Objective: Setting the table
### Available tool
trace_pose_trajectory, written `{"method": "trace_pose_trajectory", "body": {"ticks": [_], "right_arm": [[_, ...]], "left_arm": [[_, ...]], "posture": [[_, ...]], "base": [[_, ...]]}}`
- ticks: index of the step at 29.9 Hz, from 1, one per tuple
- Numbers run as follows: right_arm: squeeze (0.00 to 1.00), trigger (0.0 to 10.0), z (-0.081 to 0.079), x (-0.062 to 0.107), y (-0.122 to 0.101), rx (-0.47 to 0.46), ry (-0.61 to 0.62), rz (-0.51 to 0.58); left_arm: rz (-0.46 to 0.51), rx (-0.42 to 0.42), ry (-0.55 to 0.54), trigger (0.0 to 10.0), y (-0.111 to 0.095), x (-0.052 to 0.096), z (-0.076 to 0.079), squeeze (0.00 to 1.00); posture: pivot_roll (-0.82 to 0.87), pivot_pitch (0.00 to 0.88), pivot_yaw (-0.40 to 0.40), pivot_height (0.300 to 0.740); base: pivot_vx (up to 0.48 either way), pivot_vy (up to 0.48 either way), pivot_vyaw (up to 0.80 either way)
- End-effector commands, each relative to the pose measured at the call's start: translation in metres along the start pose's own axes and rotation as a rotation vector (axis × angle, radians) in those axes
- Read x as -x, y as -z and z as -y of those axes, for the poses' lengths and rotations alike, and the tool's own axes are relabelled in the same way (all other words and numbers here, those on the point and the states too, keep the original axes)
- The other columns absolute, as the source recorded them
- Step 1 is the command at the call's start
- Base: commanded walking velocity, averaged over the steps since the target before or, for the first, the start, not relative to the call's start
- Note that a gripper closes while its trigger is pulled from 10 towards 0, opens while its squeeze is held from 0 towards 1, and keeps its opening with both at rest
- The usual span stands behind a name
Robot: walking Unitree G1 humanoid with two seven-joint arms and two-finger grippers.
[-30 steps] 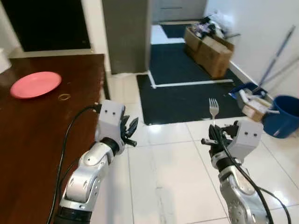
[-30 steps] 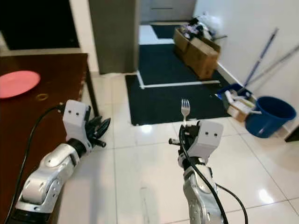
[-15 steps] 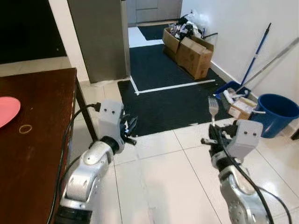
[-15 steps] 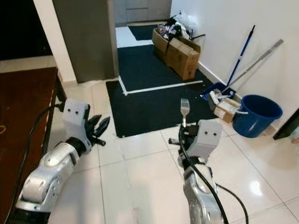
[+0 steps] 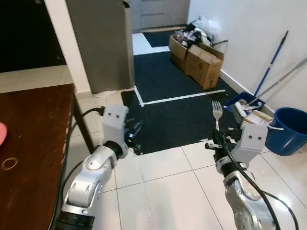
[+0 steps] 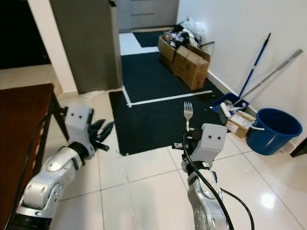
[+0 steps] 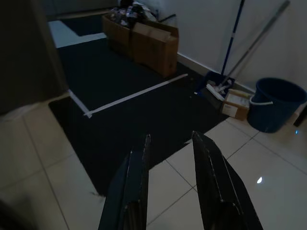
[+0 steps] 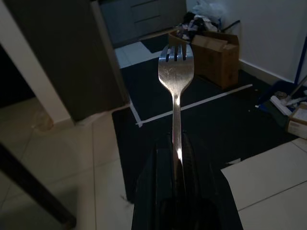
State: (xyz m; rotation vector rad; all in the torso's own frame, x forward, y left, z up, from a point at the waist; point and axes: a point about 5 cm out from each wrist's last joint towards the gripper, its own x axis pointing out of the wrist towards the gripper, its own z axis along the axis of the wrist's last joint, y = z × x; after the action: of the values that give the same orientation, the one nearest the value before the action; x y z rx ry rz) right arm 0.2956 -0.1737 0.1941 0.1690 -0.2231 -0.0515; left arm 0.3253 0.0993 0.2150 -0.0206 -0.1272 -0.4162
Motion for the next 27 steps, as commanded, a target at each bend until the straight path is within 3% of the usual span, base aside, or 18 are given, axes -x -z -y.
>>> {"method": "trace_pose_trajectory", "body": {"ticks": [1,27], "right_arm": [[0.00,10.0,0.002,0.001,0.001,-0.001,0.006,-0.003],[0.00,10.0,-0.015,0.003,-0.002,-0.054,-0.122,0.015]], "left_arm": [[-0.007,-0.003,0.014,10.0,0.003,0.000,0.003,0.00],[-0.006,-0.006,0.020,10.0,0.004,0.000,0.004,0.00]], "posture": [[0.03,0.103,0.116,0.740],[0.02,0.086,0.116,0.740]], "base": [[0.480,0.000,0.00],[0.480,0.000,0.00]]}}
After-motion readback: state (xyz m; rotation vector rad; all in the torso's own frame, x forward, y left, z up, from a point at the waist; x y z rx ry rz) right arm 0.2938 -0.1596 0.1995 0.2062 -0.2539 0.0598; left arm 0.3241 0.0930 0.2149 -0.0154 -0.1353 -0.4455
